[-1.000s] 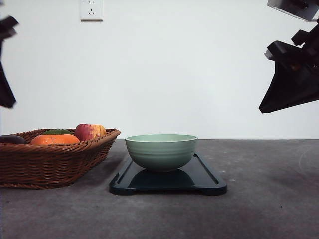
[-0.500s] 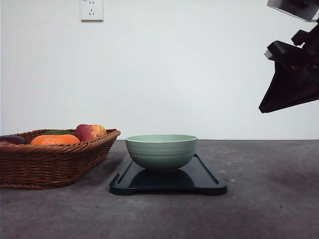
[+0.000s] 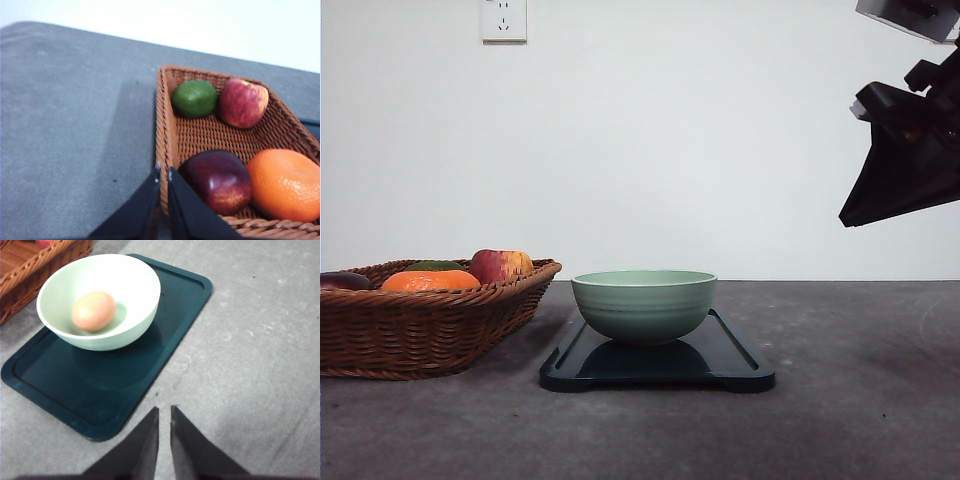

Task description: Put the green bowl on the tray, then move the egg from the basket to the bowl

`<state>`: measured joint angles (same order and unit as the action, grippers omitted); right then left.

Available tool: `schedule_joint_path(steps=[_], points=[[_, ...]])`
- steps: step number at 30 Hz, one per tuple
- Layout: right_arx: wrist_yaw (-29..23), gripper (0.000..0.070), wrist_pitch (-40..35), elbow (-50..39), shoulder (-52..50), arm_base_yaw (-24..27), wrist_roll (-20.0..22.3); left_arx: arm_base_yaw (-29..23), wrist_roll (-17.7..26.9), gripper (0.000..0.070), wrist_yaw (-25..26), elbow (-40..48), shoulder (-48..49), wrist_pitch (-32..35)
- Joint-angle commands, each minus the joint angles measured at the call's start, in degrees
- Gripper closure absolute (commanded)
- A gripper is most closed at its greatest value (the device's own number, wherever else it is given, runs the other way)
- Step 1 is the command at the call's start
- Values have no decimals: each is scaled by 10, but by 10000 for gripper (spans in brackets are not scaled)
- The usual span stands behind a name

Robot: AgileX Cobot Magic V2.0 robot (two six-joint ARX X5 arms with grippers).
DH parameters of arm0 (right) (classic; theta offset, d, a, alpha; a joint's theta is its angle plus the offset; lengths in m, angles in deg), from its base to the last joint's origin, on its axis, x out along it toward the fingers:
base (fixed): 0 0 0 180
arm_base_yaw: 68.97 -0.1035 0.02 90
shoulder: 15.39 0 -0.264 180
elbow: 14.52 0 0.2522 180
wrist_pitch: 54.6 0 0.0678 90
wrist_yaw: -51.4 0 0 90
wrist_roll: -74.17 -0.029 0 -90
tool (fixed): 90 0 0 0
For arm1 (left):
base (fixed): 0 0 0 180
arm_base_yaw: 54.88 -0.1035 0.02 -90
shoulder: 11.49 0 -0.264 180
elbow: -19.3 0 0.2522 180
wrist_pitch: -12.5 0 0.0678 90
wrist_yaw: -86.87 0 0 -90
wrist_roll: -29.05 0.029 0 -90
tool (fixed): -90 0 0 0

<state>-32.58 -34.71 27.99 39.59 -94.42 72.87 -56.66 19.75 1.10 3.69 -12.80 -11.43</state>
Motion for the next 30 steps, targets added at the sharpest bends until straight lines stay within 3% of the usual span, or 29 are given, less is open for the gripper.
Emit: schedule_joint_path(steps=[1,26,30], points=[[0,667,-6,1,3,-2,3,-2,-3,687,-2,11,6,-5],[-2,667,-5,1,1,-2,3,-1,-7,687,-2,10,11,8],[-20,667,8,-1,-41,4,46,-1,-7,687,-2,10,11,8]])
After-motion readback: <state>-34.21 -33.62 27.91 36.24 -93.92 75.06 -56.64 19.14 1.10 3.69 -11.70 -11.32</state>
